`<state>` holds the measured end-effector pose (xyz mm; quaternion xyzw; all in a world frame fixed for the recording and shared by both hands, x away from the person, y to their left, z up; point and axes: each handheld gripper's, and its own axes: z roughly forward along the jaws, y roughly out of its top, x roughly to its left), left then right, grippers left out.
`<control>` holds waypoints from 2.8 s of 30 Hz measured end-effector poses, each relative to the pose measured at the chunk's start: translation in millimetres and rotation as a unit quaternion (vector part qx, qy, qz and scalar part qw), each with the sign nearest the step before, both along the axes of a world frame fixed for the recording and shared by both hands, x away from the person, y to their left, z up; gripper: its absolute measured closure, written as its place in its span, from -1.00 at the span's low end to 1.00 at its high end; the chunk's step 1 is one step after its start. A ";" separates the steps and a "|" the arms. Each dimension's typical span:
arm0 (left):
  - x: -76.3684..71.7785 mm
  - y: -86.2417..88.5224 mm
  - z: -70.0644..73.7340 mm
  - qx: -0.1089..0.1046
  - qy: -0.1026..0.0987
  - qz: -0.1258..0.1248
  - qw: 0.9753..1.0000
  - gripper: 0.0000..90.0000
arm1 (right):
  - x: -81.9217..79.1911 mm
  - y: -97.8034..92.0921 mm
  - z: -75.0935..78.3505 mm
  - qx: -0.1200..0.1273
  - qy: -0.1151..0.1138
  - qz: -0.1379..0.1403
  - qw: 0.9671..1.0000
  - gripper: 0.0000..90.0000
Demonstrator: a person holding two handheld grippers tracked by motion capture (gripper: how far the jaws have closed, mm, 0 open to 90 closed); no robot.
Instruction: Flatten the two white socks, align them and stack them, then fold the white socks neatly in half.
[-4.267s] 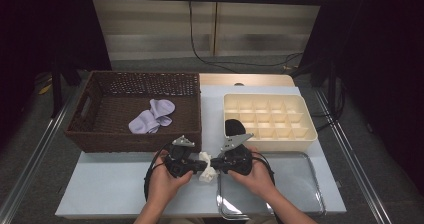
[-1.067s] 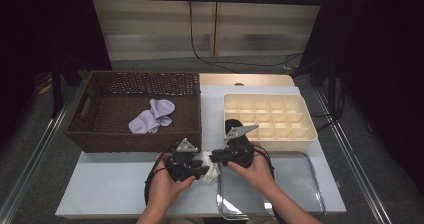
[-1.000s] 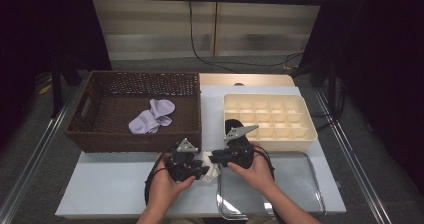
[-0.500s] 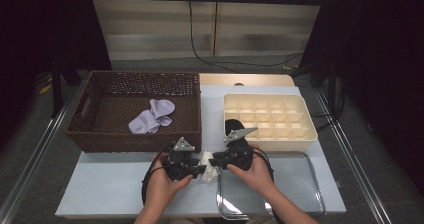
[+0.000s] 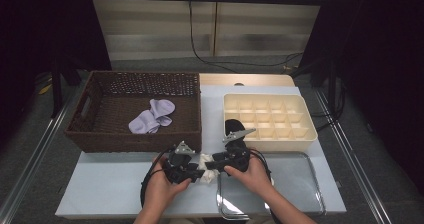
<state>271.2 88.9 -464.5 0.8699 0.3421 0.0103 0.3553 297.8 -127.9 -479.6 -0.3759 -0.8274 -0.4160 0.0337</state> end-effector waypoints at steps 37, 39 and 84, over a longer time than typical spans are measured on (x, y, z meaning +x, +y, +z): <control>5.8 10.7 -4.3 -0.009 -0.020 0.013 1.000 -0.05 | 11.6 -20.1 15.7 0.065 0.094 -0.010 0.993 0.60; 6.2 10.4 -6.4 -0.007 -0.018 0.012 1.000 -0.09 | 12.4 -23.0 20.7 0.070 0.094 -0.009 0.993 0.60; -6.7 5.6 -22.5 0.010 -0.117 -0.035 0.992 -0.49 | 30.4 -88.9 99.8 0.033 0.055 -0.052 0.997 0.59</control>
